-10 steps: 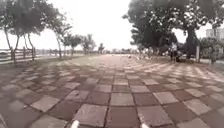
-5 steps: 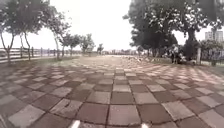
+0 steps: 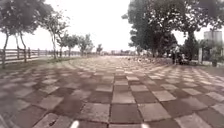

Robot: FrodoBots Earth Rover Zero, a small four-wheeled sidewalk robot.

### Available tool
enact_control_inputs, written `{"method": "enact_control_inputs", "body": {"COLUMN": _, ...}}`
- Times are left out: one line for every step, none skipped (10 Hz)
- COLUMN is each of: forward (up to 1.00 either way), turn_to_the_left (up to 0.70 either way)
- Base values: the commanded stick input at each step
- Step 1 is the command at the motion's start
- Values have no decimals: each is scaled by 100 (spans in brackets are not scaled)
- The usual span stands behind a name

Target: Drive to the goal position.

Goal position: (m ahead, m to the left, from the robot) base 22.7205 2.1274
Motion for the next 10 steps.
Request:
{"method": "enact_control_inputs", "body": {"forward": 70, "turn_to_the_left": 0}}
{"method": "enact_control_inputs", "body": {"forward": 70, "turn_to_the_left": 0}}
{"method": "enact_control_inputs", "body": {"forward": 70, "turn_to_the_left": 0}}
{"method": "enact_control_inputs", "body": {"forward": 70, "turn_to_the_left": 0}}
{"method": "enact_control_inputs", "body": {"forward": 70, "turn_to_the_left": 0}}
{"method": "enact_control_inputs", "body": {"forward": 70, "turn_to_the_left": 0}}
{"method": "enact_control_inputs", "body": {"forward": 70, "turn_to_the_left": 0}}
{"method": "enact_control_inputs", "body": {"forward": 70, "turn_to_the_left": 0}}
{"method": "enact_control_inputs", "body": {"forward": 70, "turn_to_the_left": 0}}
{"method": "enact_control_inputs", "body": {"forward": 70, "turn_to_the_left": 0}}
